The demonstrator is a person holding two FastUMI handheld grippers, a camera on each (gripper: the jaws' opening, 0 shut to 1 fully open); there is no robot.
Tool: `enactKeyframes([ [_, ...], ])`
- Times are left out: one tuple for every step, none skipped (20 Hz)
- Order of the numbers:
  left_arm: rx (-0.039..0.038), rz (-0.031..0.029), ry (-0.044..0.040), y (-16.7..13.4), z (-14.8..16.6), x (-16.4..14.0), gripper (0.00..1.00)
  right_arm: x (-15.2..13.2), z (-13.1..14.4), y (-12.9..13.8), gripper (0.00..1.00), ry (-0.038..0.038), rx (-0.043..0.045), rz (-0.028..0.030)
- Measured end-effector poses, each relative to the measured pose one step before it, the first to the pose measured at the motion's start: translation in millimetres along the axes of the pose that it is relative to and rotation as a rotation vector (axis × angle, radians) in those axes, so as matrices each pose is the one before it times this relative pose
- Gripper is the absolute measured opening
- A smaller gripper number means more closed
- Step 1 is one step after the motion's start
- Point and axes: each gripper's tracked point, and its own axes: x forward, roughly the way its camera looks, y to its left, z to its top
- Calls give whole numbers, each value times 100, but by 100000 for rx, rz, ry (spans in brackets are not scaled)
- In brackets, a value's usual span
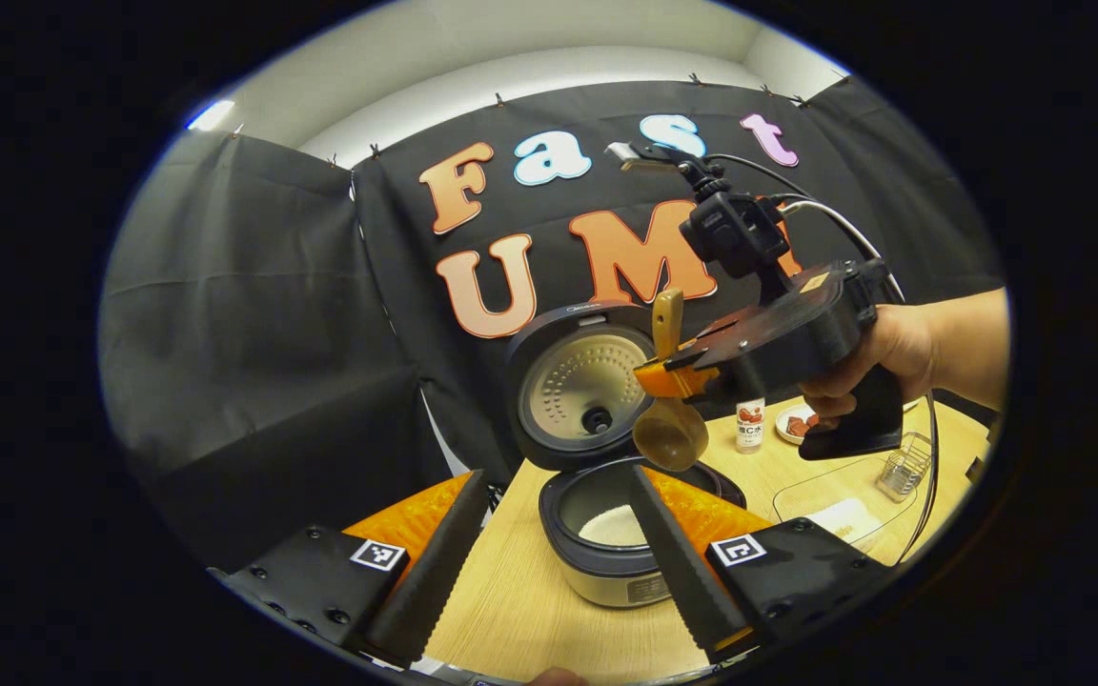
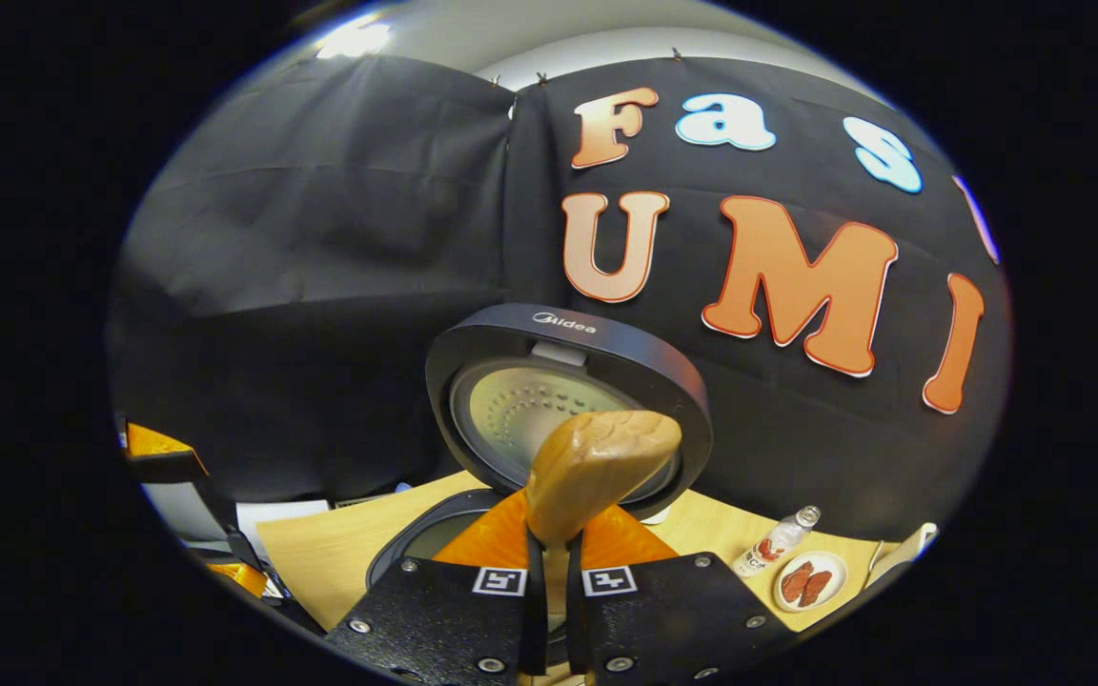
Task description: Close the left gripper, press the button to open the rice cooker; take a wooden spoon from the chopstick holder with the right hand, scoop a spoonful of rice and pour it into the rice cooker, then put the wooden spoon back into the chopstick holder.
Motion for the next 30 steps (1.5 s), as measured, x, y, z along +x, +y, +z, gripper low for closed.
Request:
enactKeyframes([
  [156,153,-107,-152,77,-124,100,-448,77,-738,7,-348,3267,-678],
  [201,-155,11,-258,146,-47,94,-592,-135,-902,7,52,3815,-837],
  [539,475,22,7,34,33,94,-595,-166,-879,7,-125,4453,-680],
  [286,222,40,-109,64,-37,94,-706,-98,-1005,7,-202,4952,-766],
  [-12,267,-12,-202,240,-21,94,-772,-79,-1145,7,-112,5165,-758],
  [-217,246,20,-61,154,158,94,-792,-167,-1321,7,90,5204,-1105],
  [-211,77,225,-219,59,-124,100,-841,-123,-1380,7,-51,5148,-1602],
  [-102,-60,147,-321,73,32,94,-902,-143,-1578,7,-73,4242,-1698],
  [156,-373,122,-438,108,-69,94,-901,-112,-1745,7,-169,3753,-2726],
  [442,-231,-208,-411,186,-19,94,-1022,-126,-1861,7,-123,3046,-2915],
  [341,-268,71,-360,27,75,100,-997,-163,-2397,7,-266,3511,-3917],
  [-290,-299,471,-437,-40,112,94,-980,-324,-2525,7,-6,2968,-3608],
  [-1118,-473,1330,-382,-310,90,94,-835,-300,-2589,7,175,3378,-4550],
  [-1239,-382,1267,-455,-183,57,94,-598,-139,-2554,7,72,3160,-4232],
  [-985,-4,909,-346,20,58,94,-655,0,-2193,7,-427,2813,-3932],
  [-586,-100,442,-369,35,64,94,-663,86,-1988,7,-774,2079,-3453],
  [-333,-74,290,-453,108,41,94,-661,191,-1977,7,-723,1249,-3370],
  [-129,-331,223,-467,128,13,94,-452,59,-1929,7,-803,727,-3294],
  [9,-445,278,-405,44,78,94,-447,184,-1858,7,-547,349,-3001],
  [221,-567,190,-493,246,-48,94,-352,43,-1534,7,-185,502,-2975],
  [323,-455,-41,-540,115,94,100,-366,-40,-1416,7,-157,48,-2438],
  [293,-236,-98,-339,187,31,100,-268,-26,-1624,7,-194,127,-2780],
  [-455,-454,146,-468,97,75,100,-171,-382,-1203,7,432,-32,-1968],
  [-1980,-595,849,-398,-111,21,94,-45,-601,-1102,7,527,-9,-1959],
  [-2490,-290,1359,-369,-229,3,94,162,-776,-947,7,1167,-532,-1782],
  [-1973,495,1056,-76,-133,-37,94,-254,-855,-1010,7,1643,-1260,-2446],
  [-1324,934,594,-112,-13,-253,100,32,-827,-1170,7,1513,-1491,-2456],
  [-677,936,199,93,70,-90,100,73,-863,-1030,7,1762,-1518,-1856],
  [-104,1005,-13,-25,65,-186,100,203,-815,-743,7,1397,-518,-1108],
  [135,795,6,-25,47,-92,94,168,-809,-391,7,1629,138,-278],
])
